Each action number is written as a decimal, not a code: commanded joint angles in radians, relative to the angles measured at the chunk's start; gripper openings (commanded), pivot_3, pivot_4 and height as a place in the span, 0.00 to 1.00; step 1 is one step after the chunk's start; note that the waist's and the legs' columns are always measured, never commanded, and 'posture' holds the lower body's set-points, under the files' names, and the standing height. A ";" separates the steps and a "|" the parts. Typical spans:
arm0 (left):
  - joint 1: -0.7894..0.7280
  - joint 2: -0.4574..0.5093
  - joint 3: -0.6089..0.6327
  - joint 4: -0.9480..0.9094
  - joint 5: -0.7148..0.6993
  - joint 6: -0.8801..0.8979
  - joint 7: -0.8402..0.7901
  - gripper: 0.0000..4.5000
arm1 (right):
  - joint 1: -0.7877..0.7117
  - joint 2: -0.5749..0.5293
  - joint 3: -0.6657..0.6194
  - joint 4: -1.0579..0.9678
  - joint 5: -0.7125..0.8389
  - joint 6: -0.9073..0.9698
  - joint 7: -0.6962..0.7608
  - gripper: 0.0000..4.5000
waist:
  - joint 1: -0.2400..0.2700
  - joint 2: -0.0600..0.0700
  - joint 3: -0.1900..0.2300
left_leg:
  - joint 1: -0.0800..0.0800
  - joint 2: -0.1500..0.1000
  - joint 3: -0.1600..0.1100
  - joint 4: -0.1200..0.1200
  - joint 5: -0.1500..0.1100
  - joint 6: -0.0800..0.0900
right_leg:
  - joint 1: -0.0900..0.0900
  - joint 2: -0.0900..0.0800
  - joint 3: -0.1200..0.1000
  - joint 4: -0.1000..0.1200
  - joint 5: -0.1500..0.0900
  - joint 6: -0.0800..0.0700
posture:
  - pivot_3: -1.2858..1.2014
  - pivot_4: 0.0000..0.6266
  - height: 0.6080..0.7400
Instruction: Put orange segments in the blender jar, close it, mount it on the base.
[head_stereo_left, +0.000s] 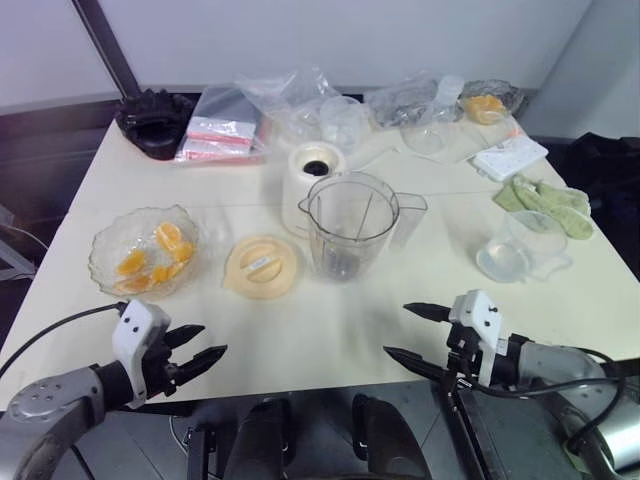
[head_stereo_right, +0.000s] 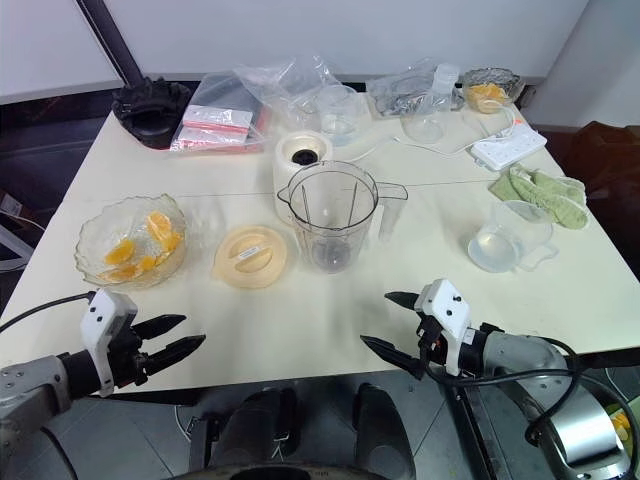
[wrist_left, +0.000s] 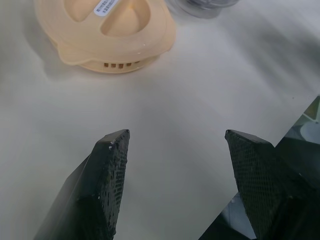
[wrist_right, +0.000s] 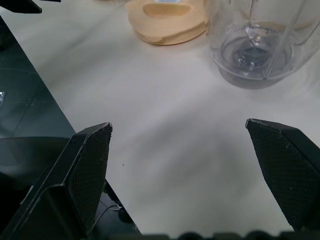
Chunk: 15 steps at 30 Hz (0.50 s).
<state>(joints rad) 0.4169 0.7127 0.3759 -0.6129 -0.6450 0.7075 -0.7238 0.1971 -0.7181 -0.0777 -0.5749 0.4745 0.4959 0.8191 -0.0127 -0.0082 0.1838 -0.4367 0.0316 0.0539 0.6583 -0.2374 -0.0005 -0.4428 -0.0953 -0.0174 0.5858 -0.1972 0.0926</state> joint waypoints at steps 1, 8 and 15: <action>0.004 -0.008 0.010 -0.023 -0.004 -0.019 0.004 0.71 | -0.015 -0.001 0.003 -0.020 0.003 -0.005 -0.002 1.00 | 0.000 0.000 0.000 | 0.000 0.000 0.000 0.000 0.000 0.000 | 0.000 0.000 0.000 0.000 0.000 0.000 | 0.52 0.24 1.00; 0.011 -0.010 0.010 -0.019 -0.001 -0.021 0.006 0.71 | -0.009 -0.003 0.001 -0.023 0.003 -0.006 -0.003 1.00 | 0.002 -0.001 -0.001 | 0.000 0.000 0.000 0.000 0.000 0.000 | 0.000 0.000 0.000 0.000 0.000 0.000 | 0.52 0.24 1.00; -0.014 -0.004 0.010 -0.002 0.001 -0.019 0.006 0.71 | -0.011 -0.004 0.005 -0.023 0.002 -0.004 -0.009 1.00 | 0.001 -0.001 -0.001 | 0.000 0.000 0.000 0.001 0.000 0.000 | 0.000 0.000 0.000 0.001 0.000 0.000 | 0.52 0.24 1.00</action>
<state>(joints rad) 0.4101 0.7051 0.3750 -0.6069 -0.6414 0.7036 -0.7169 0.1875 -0.7181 -0.0649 -0.5749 0.4745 0.4960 0.8109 -0.0115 -0.0097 0.1829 -0.4367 0.0316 0.0539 0.6595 -0.2373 -0.0005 -0.4423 -0.0950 -0.0174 0.5870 -0.1969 0.0922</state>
